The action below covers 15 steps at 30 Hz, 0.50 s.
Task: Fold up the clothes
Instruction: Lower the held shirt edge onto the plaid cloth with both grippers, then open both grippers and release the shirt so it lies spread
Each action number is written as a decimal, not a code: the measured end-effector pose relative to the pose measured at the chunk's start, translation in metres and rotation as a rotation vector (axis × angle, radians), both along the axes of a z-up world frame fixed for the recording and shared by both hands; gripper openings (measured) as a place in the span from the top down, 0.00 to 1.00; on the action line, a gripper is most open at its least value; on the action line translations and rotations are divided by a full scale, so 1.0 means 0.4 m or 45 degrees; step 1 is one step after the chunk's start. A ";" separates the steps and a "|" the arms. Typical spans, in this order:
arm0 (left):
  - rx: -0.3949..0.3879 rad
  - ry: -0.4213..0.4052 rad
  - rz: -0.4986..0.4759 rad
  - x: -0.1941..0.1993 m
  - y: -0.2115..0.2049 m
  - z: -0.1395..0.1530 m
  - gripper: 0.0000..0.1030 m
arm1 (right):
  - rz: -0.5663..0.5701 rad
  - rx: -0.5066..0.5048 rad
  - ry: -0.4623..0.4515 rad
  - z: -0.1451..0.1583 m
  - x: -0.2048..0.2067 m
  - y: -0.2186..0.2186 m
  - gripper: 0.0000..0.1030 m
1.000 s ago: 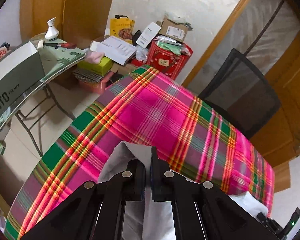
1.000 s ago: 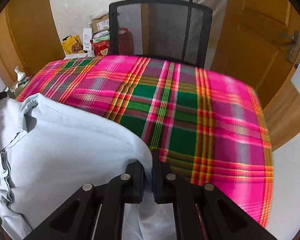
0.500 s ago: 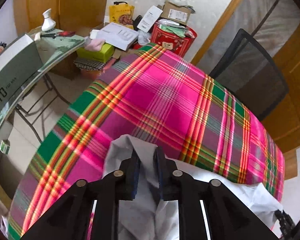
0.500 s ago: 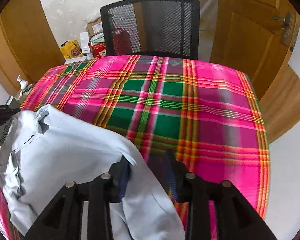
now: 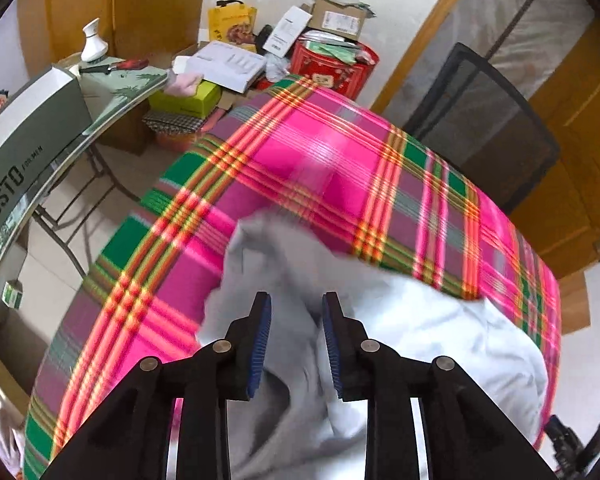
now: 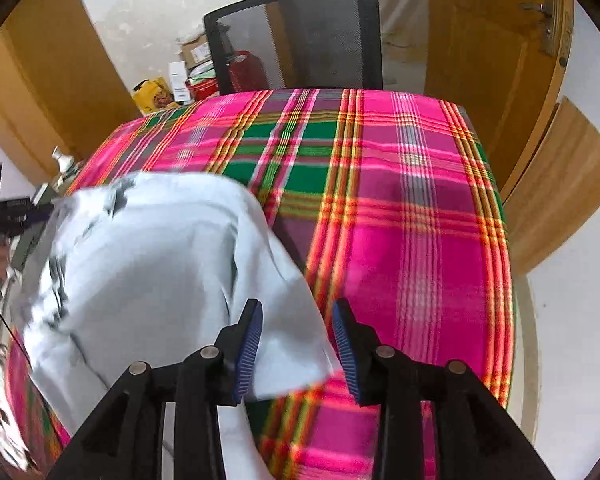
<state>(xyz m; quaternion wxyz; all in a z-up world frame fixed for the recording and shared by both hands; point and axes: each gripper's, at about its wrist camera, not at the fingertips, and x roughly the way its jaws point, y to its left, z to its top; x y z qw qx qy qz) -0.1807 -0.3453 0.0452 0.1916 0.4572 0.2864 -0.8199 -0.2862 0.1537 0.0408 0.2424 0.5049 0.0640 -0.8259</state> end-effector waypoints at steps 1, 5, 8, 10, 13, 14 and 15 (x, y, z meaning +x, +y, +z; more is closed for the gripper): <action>0.004 0.006 -0.020 0.006 0.012 0.004 0.73 | 0.010 0.010 0.005 -0.008 0.011 0.006 0.64; 0.012 0.017 -0.076 0.019 0.061 0.015 0.73 | 0.037 0.026 0.002 -0.045 0.033 0.011 0.64; 0.013 0.023 -0.124 0.021 0.101 0.021 0.73 | 0.094 0.058 0.041 -0.059 0.049 -0.017 0.64; -0.019 0.022 -0.160 0.020 0.130 0.027 0.72 | 0.115 0.096 0.081 -0.064 0.056 -0.031 0.67; -0.029 0.022 -0.220 0.011 0.168 0.029 0.71 | 0.115 0.088 0.118 -0.061 0.054 -0.034 0.93; -0.027 0.021 -0.235 0.006 0.178 0.028 0.71 | 0.103 0.097 0.140 -0.058 0.053 -0.035 0.94; -0.032 0.024 -0.255 -0.002 0.191 0.028 0.70 | 0.077 0.107 0.164 -0.051 0.048 -0.030 0.94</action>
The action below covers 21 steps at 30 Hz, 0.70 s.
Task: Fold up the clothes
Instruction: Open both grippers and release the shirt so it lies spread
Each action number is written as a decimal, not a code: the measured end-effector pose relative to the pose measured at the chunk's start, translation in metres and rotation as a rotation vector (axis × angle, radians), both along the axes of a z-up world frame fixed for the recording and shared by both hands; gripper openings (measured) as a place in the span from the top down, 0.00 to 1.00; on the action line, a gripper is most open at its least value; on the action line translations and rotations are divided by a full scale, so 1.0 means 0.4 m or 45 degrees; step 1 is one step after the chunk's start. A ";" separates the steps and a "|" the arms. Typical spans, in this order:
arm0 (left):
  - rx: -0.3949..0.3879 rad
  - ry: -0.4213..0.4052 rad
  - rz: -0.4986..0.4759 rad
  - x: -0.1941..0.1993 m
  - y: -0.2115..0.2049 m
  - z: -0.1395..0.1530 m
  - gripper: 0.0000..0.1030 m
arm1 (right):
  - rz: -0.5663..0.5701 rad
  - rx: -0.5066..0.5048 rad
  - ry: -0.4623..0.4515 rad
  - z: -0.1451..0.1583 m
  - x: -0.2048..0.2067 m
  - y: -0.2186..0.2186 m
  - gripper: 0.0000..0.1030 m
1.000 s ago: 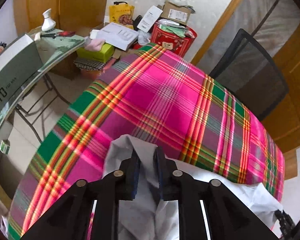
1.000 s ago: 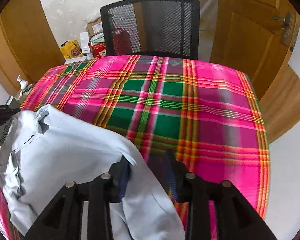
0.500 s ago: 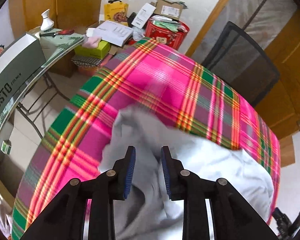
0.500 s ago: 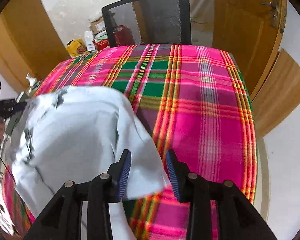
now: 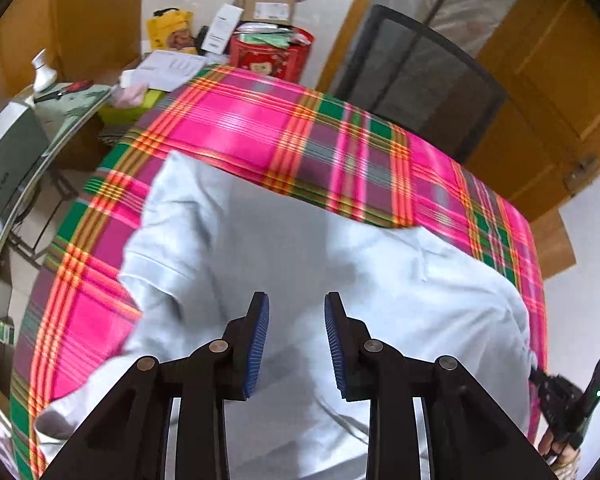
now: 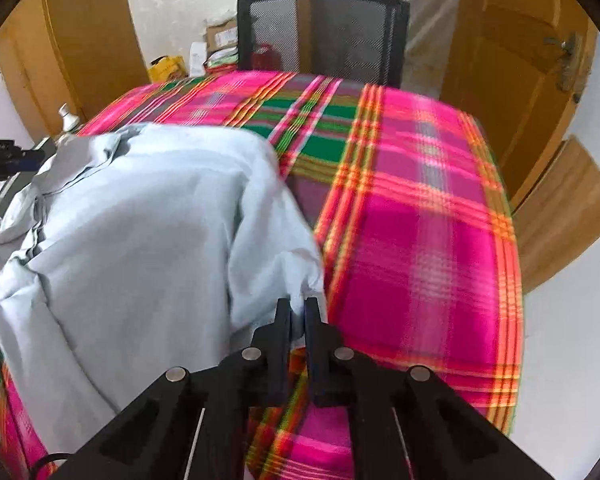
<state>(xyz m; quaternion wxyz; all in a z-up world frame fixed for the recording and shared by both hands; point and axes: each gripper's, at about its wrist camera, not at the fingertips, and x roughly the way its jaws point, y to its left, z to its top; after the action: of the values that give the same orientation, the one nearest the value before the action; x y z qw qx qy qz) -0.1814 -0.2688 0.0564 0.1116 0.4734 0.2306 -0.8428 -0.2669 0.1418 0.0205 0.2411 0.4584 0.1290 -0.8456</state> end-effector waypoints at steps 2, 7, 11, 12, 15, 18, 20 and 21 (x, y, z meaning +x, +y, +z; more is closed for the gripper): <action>-0.031 0.001 -0.040 -0.014 0.025 -0.002 0.70 | -0.060 0.009 0.049 0.016 -0.012 0.016 0.95; -0.041 -0.039 -0.078 -0.047 0.043 -0.032 0.69 | -0.228 -0.029 0.104 0.043 -0.084 0.081 0.95; -0.052 -0.079 -0.069 -0.065 0.044 -0.059 0.69 | -0.286 -0.017 0.109 0.042 -0.141 0.095 0.95; -0.050 -0.085 -0.069 -0.066 0.043 -0.064 0.69 | -0.293 -0.010 0.109 0.040 -0.153 0.100 0.95; -0.055 -0.103 -0.066 -0.073 0.041 -0.076 0.69 | -0.281 0.056 0.125 0.029 -0.192 0.087 0.95; -0.056 -0.116 -0.067 -0.079 0.039 -0.085 0.69 | -0.280 0.101 0.121 0.017 -0.226 0.066 0.95; -0.057 -0.121 -0.066 -0.081 0.038 -0.090 0.69 | -0.295 0.128 0.112 0.010 -0.239 0.069 0.95; -0.054 -0.124 -0.059 -0.084 0.033 -0.093 0.69 | -0.307 0.128 0.101 0.004 -0.248 0.073 0.95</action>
<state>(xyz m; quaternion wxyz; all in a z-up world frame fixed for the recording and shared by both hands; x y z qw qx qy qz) -0.2148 -0.2554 0.0193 0.1129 0.5166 0.1960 -0.8258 -0.3661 0.1712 0.0223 0.1091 0.4483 0.1247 -0.8784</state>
